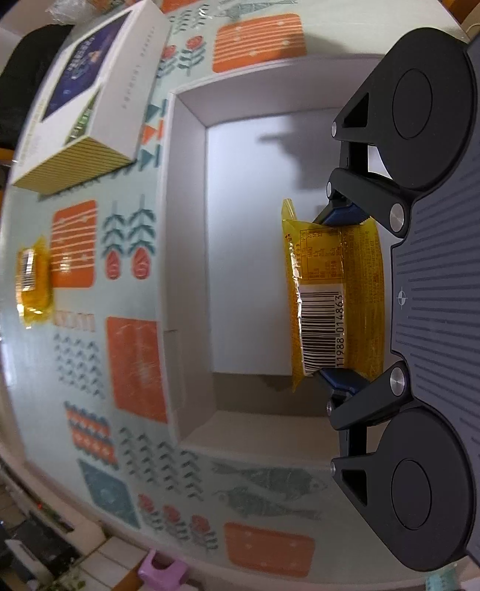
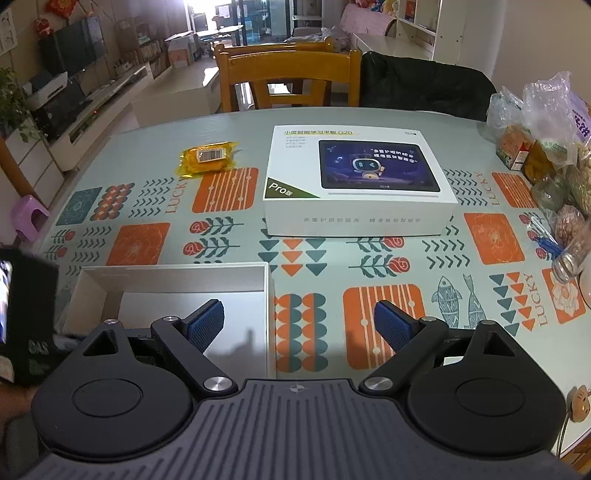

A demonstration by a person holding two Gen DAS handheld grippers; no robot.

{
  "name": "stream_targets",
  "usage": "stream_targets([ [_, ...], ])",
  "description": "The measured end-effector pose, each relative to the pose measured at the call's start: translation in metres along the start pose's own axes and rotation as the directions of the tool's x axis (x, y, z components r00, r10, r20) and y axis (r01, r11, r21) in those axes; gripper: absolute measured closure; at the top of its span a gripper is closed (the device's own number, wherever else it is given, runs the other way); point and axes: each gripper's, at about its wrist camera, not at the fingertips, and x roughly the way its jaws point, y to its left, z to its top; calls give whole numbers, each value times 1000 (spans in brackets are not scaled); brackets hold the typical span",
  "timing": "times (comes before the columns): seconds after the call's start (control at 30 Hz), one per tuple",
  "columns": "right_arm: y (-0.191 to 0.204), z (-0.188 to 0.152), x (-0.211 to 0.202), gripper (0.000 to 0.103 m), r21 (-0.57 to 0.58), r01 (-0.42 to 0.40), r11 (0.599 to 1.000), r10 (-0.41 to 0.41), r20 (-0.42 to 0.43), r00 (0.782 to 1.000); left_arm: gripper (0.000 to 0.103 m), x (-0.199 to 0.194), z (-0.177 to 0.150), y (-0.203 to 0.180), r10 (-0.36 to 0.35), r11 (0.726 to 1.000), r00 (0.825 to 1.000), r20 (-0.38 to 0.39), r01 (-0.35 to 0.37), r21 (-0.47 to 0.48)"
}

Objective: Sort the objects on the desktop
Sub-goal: 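Lift the yellow snack pack with the left gripper over the white tray, then open the left gripper to drop the snack pack into the tray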

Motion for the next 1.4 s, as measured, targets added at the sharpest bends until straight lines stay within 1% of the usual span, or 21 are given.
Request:
stream_targets([
  [0.13,2,5,7,0,1,-3,1000,3,-11,1000,31,12,-8,1,15,1000,999,-45,-14,9],
  [0.23,4,6,12,0,-2,-12,1000,12,-21,1000,30,15,-15,-1,32,999,999,-42,-30,36],
  [0.4,6,7,16,0,-7,-21,1000,21,-28,999,25,19,-16,1,40,999,998,-53,-39,34],
  [0.43,6,7,16,0,-7,-22,1000,22,-27,999,22,20,-16,2,38,999,997,-60,-36,32],
  [0.5,5,8,15,0,-5,-22,1000,21,-25,999,20,21,-17,4,33,999,997,-73,-31,22],
  [0.57,5,8,15,0,-1,-21,1000,21,-24,999,9,18,-16,5,29,1000,997,-77,-28,12],
  [0.6,4,7,14,0,0,-21,1000,21,-23,1000,7,16,-15,5,27,1000,997,-74,-26,8],
  [0.67,3,7,13,0,2,-23,1000,23,-20,1000,0,7,-14,3,31,999,999,-45,-30,15],
  [0.83,3,6,8,0,2,-36,999,36,-5,999,0,-17,-12,-1,39,999,999,20,-40,24],
  [1.07,-1,2,-4,0,12,-60,998,60,28,998,0,-48,-18,4,4,1000,998,57,-3,-18],
  [1.2,-3,-1,-12,0,10,-79,997,78,45,996,0,-68,-25,2,9,1000,995,96,-7,-25],
  [1.4,-4,-7,-21,0,-13,-109,994,110,58,992,0,-87,-34,0,7,997,993,121,2,-74],
])
